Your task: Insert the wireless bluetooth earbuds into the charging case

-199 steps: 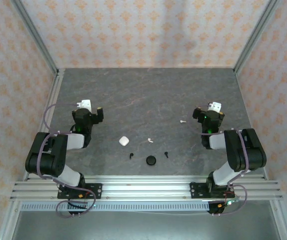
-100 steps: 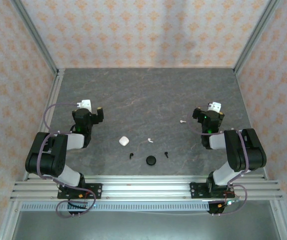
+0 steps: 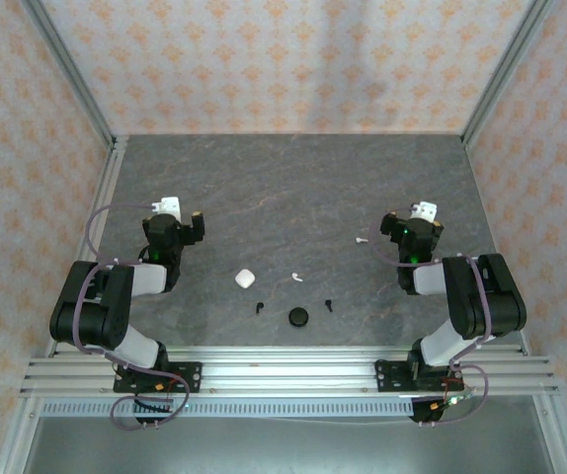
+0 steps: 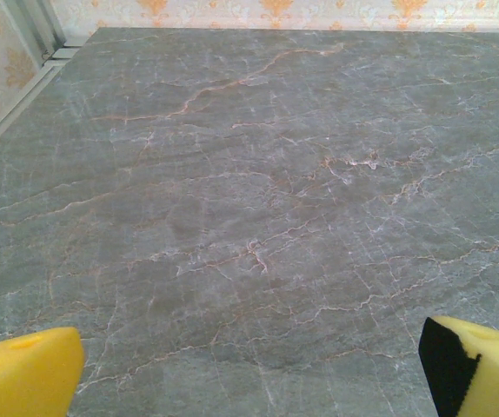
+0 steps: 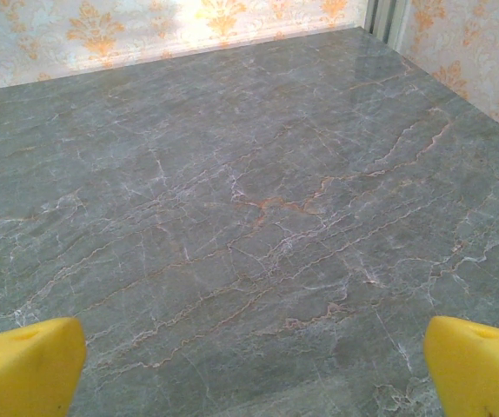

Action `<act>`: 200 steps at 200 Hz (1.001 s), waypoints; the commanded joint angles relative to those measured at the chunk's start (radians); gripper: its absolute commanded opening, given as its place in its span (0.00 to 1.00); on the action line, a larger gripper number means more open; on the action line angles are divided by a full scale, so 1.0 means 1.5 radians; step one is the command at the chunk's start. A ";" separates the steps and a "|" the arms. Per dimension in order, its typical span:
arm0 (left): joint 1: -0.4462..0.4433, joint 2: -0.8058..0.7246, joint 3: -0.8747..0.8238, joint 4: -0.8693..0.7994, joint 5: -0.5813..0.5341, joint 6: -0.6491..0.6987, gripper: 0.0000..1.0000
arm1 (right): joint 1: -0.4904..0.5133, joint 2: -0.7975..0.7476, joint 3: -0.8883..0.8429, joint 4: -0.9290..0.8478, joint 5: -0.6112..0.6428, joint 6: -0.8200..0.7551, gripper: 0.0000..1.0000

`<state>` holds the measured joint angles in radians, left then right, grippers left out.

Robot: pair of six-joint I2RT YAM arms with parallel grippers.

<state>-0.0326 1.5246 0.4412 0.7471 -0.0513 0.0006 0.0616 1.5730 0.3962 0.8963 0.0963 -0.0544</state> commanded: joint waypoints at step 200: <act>-0.020 -0.385 0.200 -0.691 0.109 -0.168 0.96 | 0.127 -0.335 0.268 -0.918 -0.228 0.220 1.00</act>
<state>-0.0364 1.0256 0.6537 0.0277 -0.0174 -0.1776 0.1322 1.0859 0.7712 -0.0437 -0.1383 0.1951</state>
